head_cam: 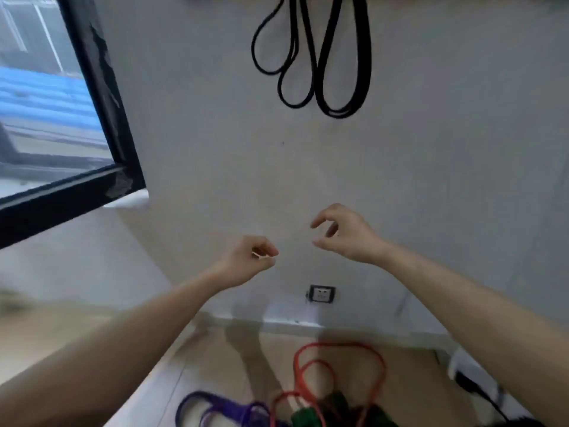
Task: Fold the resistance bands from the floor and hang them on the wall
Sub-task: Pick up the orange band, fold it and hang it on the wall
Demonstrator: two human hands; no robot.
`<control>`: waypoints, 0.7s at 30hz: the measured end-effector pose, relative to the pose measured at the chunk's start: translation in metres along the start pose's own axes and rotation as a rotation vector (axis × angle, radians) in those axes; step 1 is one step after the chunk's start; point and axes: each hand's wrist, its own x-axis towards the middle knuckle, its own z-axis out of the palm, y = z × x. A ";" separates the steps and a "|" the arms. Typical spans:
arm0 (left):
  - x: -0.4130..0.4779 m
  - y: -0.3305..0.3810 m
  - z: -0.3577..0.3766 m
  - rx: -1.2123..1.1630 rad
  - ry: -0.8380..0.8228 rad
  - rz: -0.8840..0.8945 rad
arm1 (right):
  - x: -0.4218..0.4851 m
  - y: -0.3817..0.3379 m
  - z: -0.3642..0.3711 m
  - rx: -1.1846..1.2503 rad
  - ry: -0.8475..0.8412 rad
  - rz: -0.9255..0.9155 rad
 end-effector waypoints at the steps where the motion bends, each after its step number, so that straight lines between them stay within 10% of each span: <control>1: -0.009 -0.014 0.017 0.012 -0.054 -0.024 | -0.003 0.012 0.017 -0.034 -0.085 0.036; 11: -0.111 -0.148 0.179 0.039 -0.380 -0.382 | -0.076 0.124 0.198 -0.109 -0.633 0.308; 21: -0.180 -0.186 0.265 0.267 -0.481 -0.576 | -0.163 0.175 0.301 -0.164 -0.771 0.441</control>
